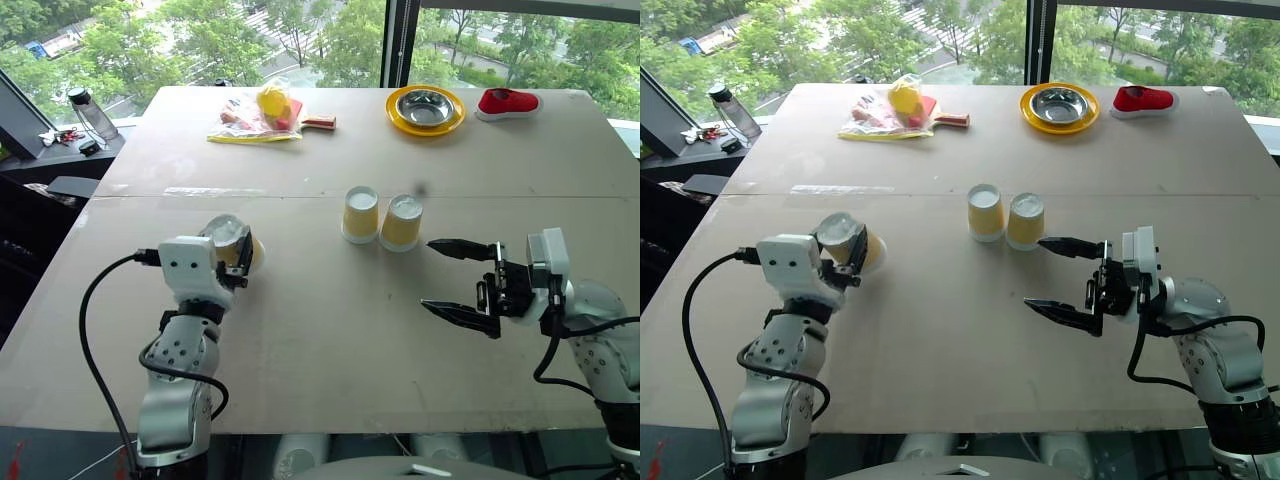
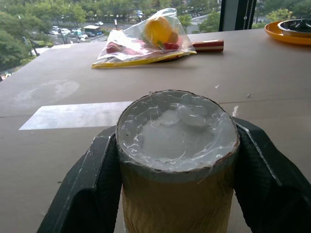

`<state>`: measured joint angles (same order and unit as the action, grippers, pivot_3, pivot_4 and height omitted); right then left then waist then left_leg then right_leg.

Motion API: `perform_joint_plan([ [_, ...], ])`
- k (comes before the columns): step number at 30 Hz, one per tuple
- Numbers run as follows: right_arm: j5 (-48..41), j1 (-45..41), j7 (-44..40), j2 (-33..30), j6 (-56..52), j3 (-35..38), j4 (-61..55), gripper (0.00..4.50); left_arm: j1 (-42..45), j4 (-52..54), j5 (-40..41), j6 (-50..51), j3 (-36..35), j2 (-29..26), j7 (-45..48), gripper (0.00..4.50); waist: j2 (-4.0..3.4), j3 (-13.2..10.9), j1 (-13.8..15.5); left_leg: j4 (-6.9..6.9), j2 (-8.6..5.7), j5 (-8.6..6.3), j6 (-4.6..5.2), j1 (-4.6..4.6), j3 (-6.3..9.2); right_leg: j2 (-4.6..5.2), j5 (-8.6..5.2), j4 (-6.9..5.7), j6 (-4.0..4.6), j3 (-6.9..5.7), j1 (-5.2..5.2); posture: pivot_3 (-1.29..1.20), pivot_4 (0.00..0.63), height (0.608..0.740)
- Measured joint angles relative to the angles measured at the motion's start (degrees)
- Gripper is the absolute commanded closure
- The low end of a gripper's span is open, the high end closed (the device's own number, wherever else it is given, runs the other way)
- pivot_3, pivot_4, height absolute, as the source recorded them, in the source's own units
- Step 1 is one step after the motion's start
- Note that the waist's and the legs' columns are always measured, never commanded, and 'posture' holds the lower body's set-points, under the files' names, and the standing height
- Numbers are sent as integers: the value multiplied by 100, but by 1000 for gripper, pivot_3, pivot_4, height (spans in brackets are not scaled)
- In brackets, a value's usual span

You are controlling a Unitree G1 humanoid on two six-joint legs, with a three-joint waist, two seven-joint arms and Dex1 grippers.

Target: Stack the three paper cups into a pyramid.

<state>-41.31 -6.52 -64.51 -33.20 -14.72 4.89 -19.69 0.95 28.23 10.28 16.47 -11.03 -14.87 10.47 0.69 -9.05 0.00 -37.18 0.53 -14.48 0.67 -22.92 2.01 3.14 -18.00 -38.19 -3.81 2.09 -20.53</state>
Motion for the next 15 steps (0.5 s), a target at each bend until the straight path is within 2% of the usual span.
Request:
perform_joint_plan([
  [3, -12, -33, 315, 54, 2, 296, 98, 0, 1260, -516, 546, 422, 105, -268, 589, 2049, 4, -2, 52, -11, -11, 0, 0, 2, 4, -1, 0, -7, 0, -7, 6, 0, 150, 740],
  [10, -39, 39, 710, 53, -15, 597, 73, 0, 3834, -2067, 1186, 873, 700, -848, 2286, 2049, 7, -5, 57, -7, -16, 14, -24, -7, 8, -7, -1, -4, -2, -13, -5, 0, 150, 740],
  [15, 58, 307, 998, 59, -12, 664, -81, 0, 4797, -3006, 1303, 956, 1265, -815, 3465, 2049, 6, -5, 13, -1, -16, 15, -26, -10, 5, -7, -1, 4, -2, -11, -6, 0, 150, 740],
])
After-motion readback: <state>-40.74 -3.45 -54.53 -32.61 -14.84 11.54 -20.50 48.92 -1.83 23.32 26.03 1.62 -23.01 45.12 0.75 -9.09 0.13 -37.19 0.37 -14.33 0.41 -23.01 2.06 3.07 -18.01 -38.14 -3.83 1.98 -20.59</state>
